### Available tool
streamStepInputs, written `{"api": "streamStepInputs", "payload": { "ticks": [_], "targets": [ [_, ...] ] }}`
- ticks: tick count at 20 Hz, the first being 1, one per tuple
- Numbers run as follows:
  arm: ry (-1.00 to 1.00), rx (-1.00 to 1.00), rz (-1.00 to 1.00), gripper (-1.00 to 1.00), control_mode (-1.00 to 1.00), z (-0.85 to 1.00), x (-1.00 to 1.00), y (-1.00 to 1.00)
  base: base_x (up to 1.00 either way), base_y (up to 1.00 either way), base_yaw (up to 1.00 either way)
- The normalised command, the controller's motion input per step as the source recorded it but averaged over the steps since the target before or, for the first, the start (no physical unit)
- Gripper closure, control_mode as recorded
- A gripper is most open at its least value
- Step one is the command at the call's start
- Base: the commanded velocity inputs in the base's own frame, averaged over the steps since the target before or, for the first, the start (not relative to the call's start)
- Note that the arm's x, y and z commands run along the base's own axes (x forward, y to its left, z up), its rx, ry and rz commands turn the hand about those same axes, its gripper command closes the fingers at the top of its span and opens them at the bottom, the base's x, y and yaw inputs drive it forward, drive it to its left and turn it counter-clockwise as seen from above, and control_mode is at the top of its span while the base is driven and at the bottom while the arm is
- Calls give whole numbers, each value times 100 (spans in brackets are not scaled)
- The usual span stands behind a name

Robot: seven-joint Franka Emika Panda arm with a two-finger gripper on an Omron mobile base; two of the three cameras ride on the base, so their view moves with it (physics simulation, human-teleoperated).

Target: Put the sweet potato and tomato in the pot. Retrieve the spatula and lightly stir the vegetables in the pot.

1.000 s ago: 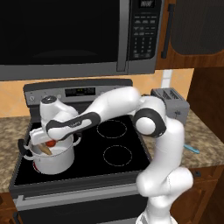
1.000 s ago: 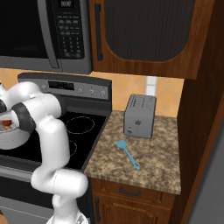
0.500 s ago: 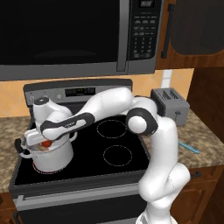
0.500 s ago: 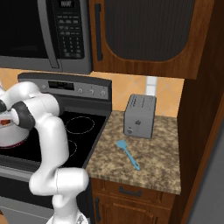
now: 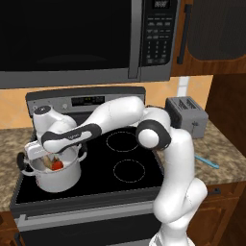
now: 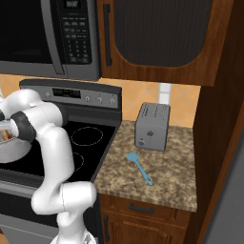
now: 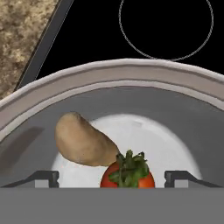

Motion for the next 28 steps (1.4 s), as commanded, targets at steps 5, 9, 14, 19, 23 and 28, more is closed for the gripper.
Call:
{"api": "streamStepInputs", "payload": {
  "ticks": [5,9,14,19,23,28],
  "targets": [
    [0,0,0,-100,-100,0,-7,0,0,0,0],
    [0,0,0,-100,-100,0,-3,-6,0,0,0],
    [0,1,0,-100,-100,0,-22,-8,0,0,0],
    [-3,3,0,-100,-100,8,-49,-17,0,0,0],
    [-14,11,0,-100,-100,39,-61,-51,0,0,0],
    [-13,10,0,-100,-100,34,-53,-55,0,0,0]
  ]
}}
